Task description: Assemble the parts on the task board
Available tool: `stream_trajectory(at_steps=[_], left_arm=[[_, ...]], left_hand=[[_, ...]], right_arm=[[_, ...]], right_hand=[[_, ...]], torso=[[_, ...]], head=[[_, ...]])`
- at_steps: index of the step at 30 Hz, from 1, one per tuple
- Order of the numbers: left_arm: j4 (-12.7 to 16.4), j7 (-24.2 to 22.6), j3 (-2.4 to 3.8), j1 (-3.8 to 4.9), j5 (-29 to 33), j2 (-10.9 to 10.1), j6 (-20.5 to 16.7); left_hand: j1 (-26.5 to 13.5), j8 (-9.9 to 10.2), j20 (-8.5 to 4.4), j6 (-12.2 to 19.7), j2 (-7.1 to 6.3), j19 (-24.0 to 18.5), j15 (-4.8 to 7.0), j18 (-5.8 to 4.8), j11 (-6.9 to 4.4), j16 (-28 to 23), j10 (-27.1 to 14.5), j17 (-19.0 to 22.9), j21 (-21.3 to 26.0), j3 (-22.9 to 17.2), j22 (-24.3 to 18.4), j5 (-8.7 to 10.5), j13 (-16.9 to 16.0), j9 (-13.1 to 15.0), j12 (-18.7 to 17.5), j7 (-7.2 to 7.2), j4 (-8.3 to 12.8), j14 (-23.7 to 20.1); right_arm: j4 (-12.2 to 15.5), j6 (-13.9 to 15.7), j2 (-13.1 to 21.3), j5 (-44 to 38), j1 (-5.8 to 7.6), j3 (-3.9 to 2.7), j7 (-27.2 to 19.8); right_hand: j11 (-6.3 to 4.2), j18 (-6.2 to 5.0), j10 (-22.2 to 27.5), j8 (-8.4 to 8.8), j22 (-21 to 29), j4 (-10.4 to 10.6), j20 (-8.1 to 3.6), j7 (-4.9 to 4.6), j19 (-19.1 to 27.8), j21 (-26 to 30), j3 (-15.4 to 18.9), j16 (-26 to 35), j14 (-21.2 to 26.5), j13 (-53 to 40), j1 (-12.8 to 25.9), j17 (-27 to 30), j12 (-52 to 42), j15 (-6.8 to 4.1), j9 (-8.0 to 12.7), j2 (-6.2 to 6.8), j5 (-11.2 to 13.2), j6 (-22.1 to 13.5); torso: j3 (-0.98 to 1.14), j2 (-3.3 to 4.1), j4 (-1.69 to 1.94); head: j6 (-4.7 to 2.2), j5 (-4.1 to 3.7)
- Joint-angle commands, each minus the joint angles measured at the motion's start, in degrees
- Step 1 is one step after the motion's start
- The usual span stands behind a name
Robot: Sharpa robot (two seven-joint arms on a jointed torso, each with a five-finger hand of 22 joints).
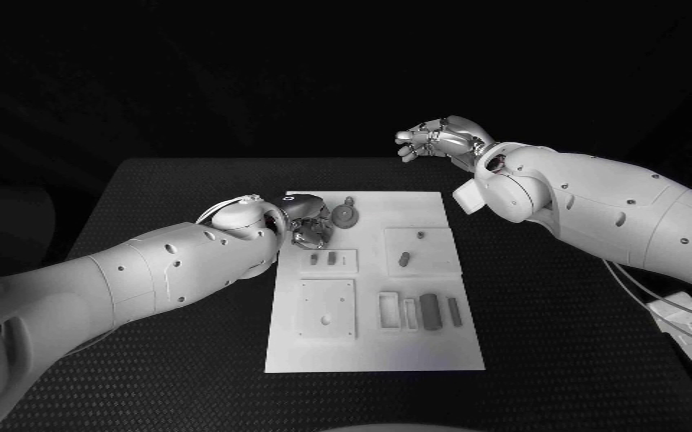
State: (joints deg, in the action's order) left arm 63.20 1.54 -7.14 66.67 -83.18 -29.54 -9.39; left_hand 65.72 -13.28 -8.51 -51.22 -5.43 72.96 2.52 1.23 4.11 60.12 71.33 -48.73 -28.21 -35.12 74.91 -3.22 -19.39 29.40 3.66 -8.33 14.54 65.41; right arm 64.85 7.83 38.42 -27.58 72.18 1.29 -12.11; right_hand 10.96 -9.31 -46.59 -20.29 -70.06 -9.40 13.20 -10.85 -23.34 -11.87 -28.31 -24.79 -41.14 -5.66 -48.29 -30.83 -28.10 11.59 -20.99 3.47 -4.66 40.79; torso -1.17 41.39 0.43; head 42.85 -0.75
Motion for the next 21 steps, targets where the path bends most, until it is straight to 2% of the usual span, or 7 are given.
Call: stream_trajectory(at_steps=[1, 14, 21], left_arm=[[0.0, 0.41, 0.04, 0.04, 1.25, -0.05, -0.13], [0.12, 0.38, 0.04, 0.04, 1.44, -0.24, -1.61], [0.09, 0.57, 0.1, 0.04, 1.44, -1.09, -0.87]], left_hand=[[-0.64, 0.25, 0.49, 0.64, -0.64, 0.12, -0.3, 5.75, 0.08, 0.11, -0.49, -0.1, -0.22, 0.69, 1.41, 0.2, -0.11, -0.15, 0.17, 0.08, -0.12, 0.05], [-0.85, 0.53, 0.66, 1.82, -0.84, -0.06, -0.45, 6.05, 0.23, 0.18, -1.15, -0.17, -0.43, 1.38, 1.38, 0.17, -0.32, -0.39, 0.18, -0.06, -0.19, -0.06], [-0.46, 0.57, 0.82, 2.46, -1.15, -0.22, -0.62, 6.21, 0.42, 0.16, -1.87, -0.16, -0.52, 1.55, 1.36, 0.17, -0.45, -0.49, 0.09, 0.11, 0.06, -0.16]], right_arm=[[0.02, -0.64, 0.0, -0.29, -0.02, -0.01, -0.64], [0.02, -0.63, 0.03, -0.29, -0.02, -0.01, -0.64], [-0.19, -0.52, 0.15, -0.37, -0.02, -0.01, -0.47]], right_hand=[[0.1, 0.87, 0.14, -0.13, -0.06, 0.08, -0.03, -2.19, -0.43, 0.25, 0.31, 0.35, 0.28, 0.09, -0.49, -0.06, 0.08, 0.13, 0.07, 0.02, 0.1, -0.51], [0.1, 0.87, 0.14, -0.15, -0.1, 0.09, -0.03, -2.19, -0.45, 0.3, 0.31, 0.38, 0.27, 0.11, -0.5, -0.09, 0.07, 0.13, 0.1, 0.02, 0.1, -0.52], [0.1, 0.86, 0.14, -0.17, -0.13, 0.06, -0.04, -2.18, -0.46, 0.34, 0.3, 0.4, 0.27, 0.13, -0.55, -0.12, 0.07, 0.13, 0.12, 0.01, 0.09, -0.52]], torso=[[-0.01, 0.02, -0.01], [-0.01, 0.01, -0.03], [-0.01, -0.01, -0.03]], head=[[-0.02, 0.05], [-0.03, 0.03], [-0.1, 0.0]])
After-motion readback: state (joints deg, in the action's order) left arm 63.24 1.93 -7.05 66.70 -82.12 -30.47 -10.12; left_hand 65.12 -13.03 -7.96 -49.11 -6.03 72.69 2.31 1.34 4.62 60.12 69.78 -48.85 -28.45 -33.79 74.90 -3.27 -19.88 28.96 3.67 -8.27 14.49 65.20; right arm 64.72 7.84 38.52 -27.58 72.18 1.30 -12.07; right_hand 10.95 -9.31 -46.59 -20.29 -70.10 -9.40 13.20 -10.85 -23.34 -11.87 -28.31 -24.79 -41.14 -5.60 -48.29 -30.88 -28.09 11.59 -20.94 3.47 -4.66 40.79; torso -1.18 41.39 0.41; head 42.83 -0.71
